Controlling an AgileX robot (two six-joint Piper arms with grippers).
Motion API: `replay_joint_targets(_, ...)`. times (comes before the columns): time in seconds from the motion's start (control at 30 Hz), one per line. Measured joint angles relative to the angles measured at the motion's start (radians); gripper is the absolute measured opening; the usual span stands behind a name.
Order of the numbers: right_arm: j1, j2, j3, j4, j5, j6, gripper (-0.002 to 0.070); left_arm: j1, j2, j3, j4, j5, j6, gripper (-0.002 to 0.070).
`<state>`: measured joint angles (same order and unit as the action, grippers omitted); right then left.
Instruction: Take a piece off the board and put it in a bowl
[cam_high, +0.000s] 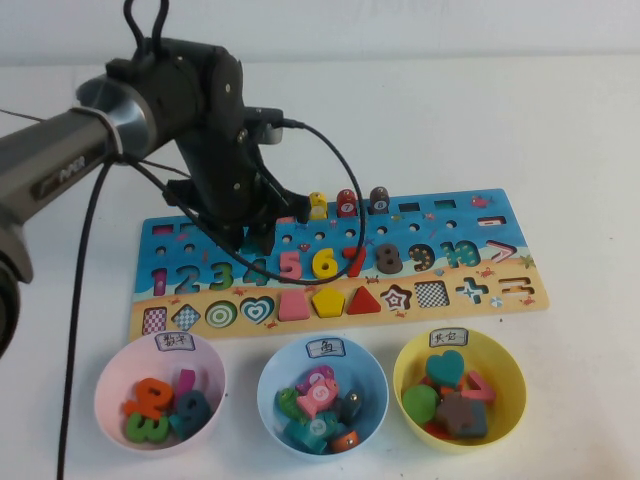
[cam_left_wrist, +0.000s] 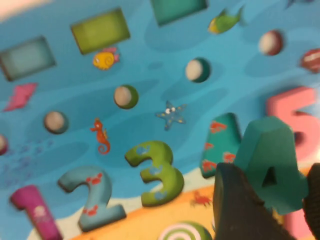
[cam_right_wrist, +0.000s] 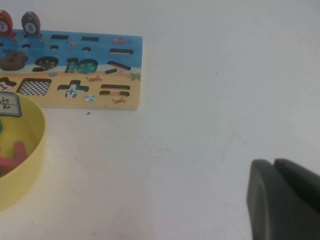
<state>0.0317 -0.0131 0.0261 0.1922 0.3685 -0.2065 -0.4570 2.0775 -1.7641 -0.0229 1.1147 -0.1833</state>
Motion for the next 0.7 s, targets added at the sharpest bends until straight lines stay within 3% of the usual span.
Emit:
replay_joint_targets(0.2,0.0,0.0,0.0,0.0,0.0,0.0,-0.0017,0.0,-0.165,0.117,0.005,-0.05,0.035,0.0236)
replay_joint_targets(0.43,0.0,0.0,0.0,0.0,0.0,0.0,-0.0017,0.0,-0.575,0.576,0.005,-0.314,0.044,0.0236)
replay_joint_targets(0.7,0.0,0.0,0.0,0.0,0.0,0.0,-0.0017,0.0,-1.024,0.955,-0.011,-0.347,0.04,0.0236)
